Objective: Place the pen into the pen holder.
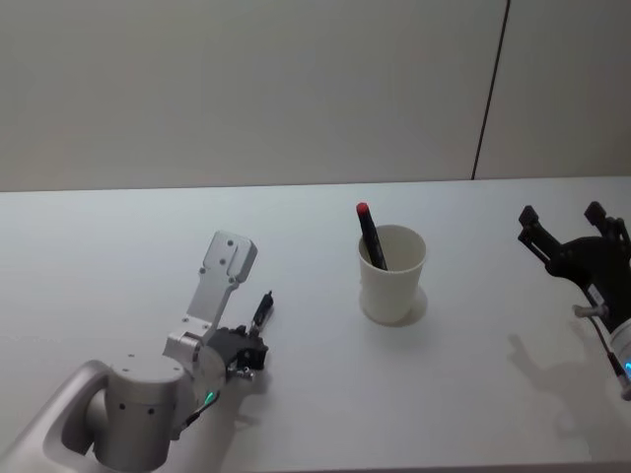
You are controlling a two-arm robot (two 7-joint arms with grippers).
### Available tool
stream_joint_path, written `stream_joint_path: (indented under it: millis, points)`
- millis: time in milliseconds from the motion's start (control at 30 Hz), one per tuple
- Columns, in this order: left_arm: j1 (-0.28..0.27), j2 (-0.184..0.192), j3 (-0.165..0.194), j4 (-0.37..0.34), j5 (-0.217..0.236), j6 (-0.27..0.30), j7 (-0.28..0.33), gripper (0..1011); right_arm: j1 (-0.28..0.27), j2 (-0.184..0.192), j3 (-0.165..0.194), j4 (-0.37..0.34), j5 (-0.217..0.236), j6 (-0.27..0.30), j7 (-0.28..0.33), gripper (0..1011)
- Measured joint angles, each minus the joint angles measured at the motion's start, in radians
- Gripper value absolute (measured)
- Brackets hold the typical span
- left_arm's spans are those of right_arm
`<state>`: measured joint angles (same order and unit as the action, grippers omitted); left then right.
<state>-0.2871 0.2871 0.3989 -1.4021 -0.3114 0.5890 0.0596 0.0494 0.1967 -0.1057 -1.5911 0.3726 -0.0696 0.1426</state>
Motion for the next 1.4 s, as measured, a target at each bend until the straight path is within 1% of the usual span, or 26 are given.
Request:
stream_joint_path:
  millis: [100,267,300,667,767,800,833,933,967,1000,1033,1133,1200,1300,1367,1400]
  points:
    - [0.005,0.003,-0.001,-0.014,0.008,-0.013,0.004,135,0.000,0.000,0.000,0.000,0.000,0.000,0.000,1002]
    - [0.017,0.011,-0.004,-0.052,0.033,-0.056,0.013,135,0.000,0.000,0.000,0.000,0.000,0.000,0.000,1001]
    - [0.017,0.011,-0.004,-0.052,0.033,-0.056,0.013,135,0.000,0.000,0.000,0.000,0.000,0.000,0.000,1002]
    - [0.035,0.028,-0.008,-0.111,0.086,-0.173,0.008,135,0.000,0.000,0.000,0.000,0.000,0.000,0.000,1002]
    - [0.039,0.032,-0.009,-0.122,0.103,-0.219,-0.001,135,0.000,0.000,0.000,0.000,0.000,0.000,0.000,1001]
    - [0.040,0.033,-0.010,-0.124,0.105,-0.225,-0.003,135,0.000,0.000,0.000,0.000,0.000,0.000,0.000,1002]
    - [0.041,0.034,-0.010,-0.128,0.113,-0.249,-0.009,135,0.000,0.000,0.000,0.000,0.000,0.000,0.000,1001]
    - [0.042,0.036,-0.011,-0.132,0.124,-0.285,-0.018,135,0.000,0.000,0.000,0.000,0.000,0.000,0.000,1002]
    - [0.042,0.037,-0.012,-0.135,0.130,-0.308,-0.026,135,0.000,0.000,0.000,0.000,0.000,0.000,0.000,1002]
    - [0.042,0.038,-0.012,-0.135,0.134,-0.319,-0.029,135,0.000,0.000,0.000,0.000,0.000,0.000,0.000,1001]
    - [0.042,0.039,-0.013,-0.136,0.141,-0.347,-0.038,135,0.000,0.000,0.000,0.000,0.000,0.000,0.000,1001]
    - [0.041,0.039,-0.013,-0.136,0.151,-0.384,-0.051,135,0.000,0.000,0.000,0.000,0.000,0.000,0.000,1001]
    - [0.038,0.039,-0.014,-0.134,0.161,-0.426,-0.066,135,0.000,0.000,0.000,0.000,0.000,0.000,0.000,1002]
    - [0.034,0.039,-0.015,-0.128,0.170,-0.466,-0.083,135,0.000,0.000,0.000,0.000,0.000,0.000,0.000,1002]
    - [0.026,0.036,-0.016,-0.117,0.182,-0.525,-0.109,135,0.000,0.000,0.000,0.000,0.000,0.000,0.000,1002]
    - [0.026,0.036,-0.016,-0.117,0.182,-0.525,-0.109,135,0.000,0.000,0.000,0.000,0.000,0.000,0.000,1002]
